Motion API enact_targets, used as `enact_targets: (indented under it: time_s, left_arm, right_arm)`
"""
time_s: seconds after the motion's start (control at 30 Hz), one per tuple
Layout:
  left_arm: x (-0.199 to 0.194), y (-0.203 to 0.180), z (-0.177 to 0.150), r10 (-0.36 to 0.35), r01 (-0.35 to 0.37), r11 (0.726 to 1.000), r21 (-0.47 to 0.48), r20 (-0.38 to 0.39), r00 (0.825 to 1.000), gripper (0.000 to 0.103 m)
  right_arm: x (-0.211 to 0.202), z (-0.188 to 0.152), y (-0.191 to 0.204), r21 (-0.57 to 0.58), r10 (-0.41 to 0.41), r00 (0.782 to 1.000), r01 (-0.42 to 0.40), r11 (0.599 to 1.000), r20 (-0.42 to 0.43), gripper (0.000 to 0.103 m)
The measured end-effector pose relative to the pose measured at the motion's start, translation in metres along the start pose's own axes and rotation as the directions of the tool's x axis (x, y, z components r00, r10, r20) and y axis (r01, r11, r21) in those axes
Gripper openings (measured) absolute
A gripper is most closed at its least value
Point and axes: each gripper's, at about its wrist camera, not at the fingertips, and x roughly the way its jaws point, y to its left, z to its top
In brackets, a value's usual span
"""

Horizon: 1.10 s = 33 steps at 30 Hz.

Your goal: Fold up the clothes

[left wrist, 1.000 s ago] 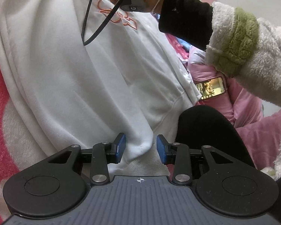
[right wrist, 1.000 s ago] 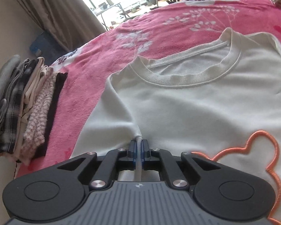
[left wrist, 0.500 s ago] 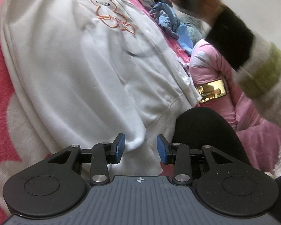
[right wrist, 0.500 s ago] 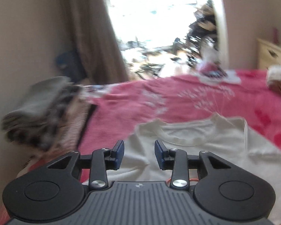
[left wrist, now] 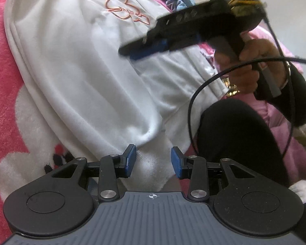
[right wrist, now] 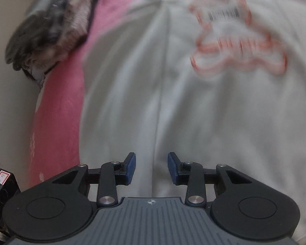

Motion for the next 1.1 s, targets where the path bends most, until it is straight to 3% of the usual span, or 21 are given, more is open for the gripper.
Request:
enact_targets:
  time_s: [0.17,0.33,0.4,0.53,0.67,0.9,1.03,1.1]
  left_arm:
    - [0.000,-0.001,-0.002,0.009,-0.009,1.000,0.008,-0.003,1.000,0.037]
    - [0.002,-0.002,-0.005,0.017,-0.017,0.999,0.037,-0.007,1.000,0.038]
    - [0.003,0.000,-0.005,0.015,-0.014,0.999,0.036,-0.012,1.000,0.038]
    - [0.001,-0.001,-0.004,0.008,-0.007,0.999,0.052,-0.020,1.000,0.038]
    - [0.002,-0.003,-0.003,-0.004,0.006,0.998,0.064,-0.029,1.000,0.038]
    - [0.009,-0.006,-0.004,-0.024,0.028,0.997,0.074,-0.054,0.998,0.038]
    - [0.010,-0.004,-0.006,-0.030,0.034,0.997,0.065,-0.062,0.998,0.037]
    - [0.006,-0.004,-0.007,-0.030,0.034,0.997,0.066,-0.062,0.998,0.038]
  right_arm:
    - [0.005,-0.012,-0.009,0.071,0.070,0.997,-0.068,0.995,-0.019,0.027]
    - [0.006,-0.019,-0.006,0.061,0.087,0.996,-0.085,0.995,-0.037,0.024]
    - [0.014,-0.021,-0.007,0.064,0.085,0.995,-0.081,0.995,-0.060,0.011]
    - [0.003,-0.022,0.002,0.003,0.059,0.998,-0.059,0.998,-0.024,0.002]
    - [-0.013,-0.026,0.012,-0.052,0.024,1.000,-0.023,0.998,0.017,0.002]
    - [-0.009,-0.036,0.001,-0.054,-0.041,0.998,0.043,0.998,0.037,0.002]
    - [-0.008,-0.044,0.000,-0.098,-0.126,0.991,0.129,0.987,0.040,0.002]
    - [-0.011,-0.043,0.006,-0.118,-0.163,0.985,0.168,0.979,0.053,0.008]
